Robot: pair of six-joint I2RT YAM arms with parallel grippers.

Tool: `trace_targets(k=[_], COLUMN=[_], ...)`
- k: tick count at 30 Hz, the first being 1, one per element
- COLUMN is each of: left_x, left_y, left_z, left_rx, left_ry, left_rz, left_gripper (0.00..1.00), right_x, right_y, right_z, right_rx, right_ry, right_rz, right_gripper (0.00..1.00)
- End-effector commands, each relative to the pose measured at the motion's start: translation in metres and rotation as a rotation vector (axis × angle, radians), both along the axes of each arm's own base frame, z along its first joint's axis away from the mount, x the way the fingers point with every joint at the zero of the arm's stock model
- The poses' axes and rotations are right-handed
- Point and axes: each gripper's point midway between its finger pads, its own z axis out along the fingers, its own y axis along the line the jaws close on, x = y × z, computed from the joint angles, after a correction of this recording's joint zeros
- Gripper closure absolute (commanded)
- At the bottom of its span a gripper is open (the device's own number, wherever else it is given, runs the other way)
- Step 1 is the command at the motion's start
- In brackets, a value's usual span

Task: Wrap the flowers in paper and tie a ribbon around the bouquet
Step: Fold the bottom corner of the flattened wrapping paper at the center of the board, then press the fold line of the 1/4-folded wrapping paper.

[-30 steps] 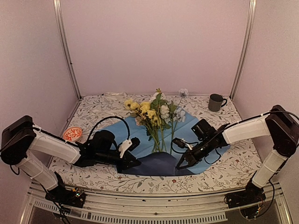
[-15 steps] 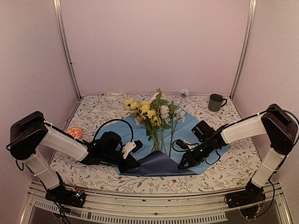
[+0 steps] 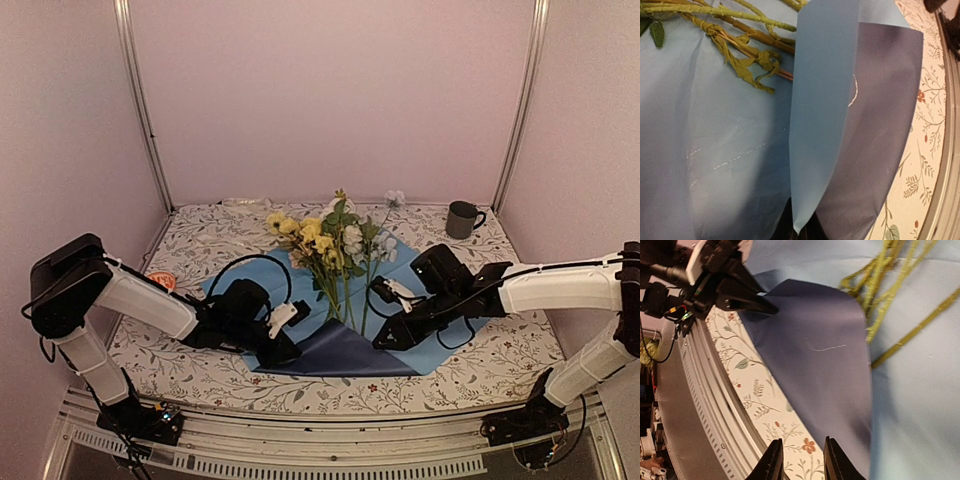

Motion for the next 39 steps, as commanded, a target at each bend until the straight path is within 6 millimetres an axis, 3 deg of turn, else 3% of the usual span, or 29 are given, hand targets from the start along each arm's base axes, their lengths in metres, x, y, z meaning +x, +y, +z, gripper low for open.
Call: trace_targets(k=[1,4,10,16,21,26,28,30,33,39], left_x=[0.003,0.005,0.011,0.027,0.035,0.003,-0.025,-0.037,-0.036,-0.013], left_y=[0.012,0.012,0.009,0.013,0.017,-0.016,-0.036,-0.045,-0.045,-0.040], left_z=[-0.012,-0.011,-0.005,0.017,0.050,0.065,0.064,0.055,0.032,0.032], left_rx=[0.056,0.056,0.054,0.059,0.109,0.165,0.116,0.084,0.130,0.135], left_ry=[0.030,0.029,0.016,-0.048,-0.202,-0.300,-0.266,-0.216,-0.184,-0.181], left_rz=[0.039,0.048,0.064,0.147,0.188,0.019,-0.115,-0.174,-0.186,-0.133], left_gripper=[1.00,1.00,1.00,0.70,0.64,0.64,0.65,0.68,0.71,0.71], right_x=[-0.026,-0.036,-0.049,-0.060,-0.057,-0.054,-0.053,-0.053,-0.055,-0.063], right_y=[0.018,0.017,-0.008,-0.029,-0.021,-0.009,-0.005,-0.002,0.000,0.014], right_z=[-0.016,-0.037,-0.076,-0.103,-0.094,-0.073,-0.067,-0.064,-0.060,-0.035], right_rx=[0.047,0.017,-0.085,-0.190,-0.162,-0.102,-0.077,-0.064,-0.048,0.066], right_ry=[0.076,0.138,0.218,0.292,0.299,0.285,0.281,0.281,0.287,0.294], right_rz=[0.052,0.043,-0.019,-0.081,-0.084,-0.054,-0.042,-0.033,-0.020,0.059], right_gripper=[0.75,0.83,0.93,0.96,0.96,0.96,0.96,0.96,0.96,0.96])
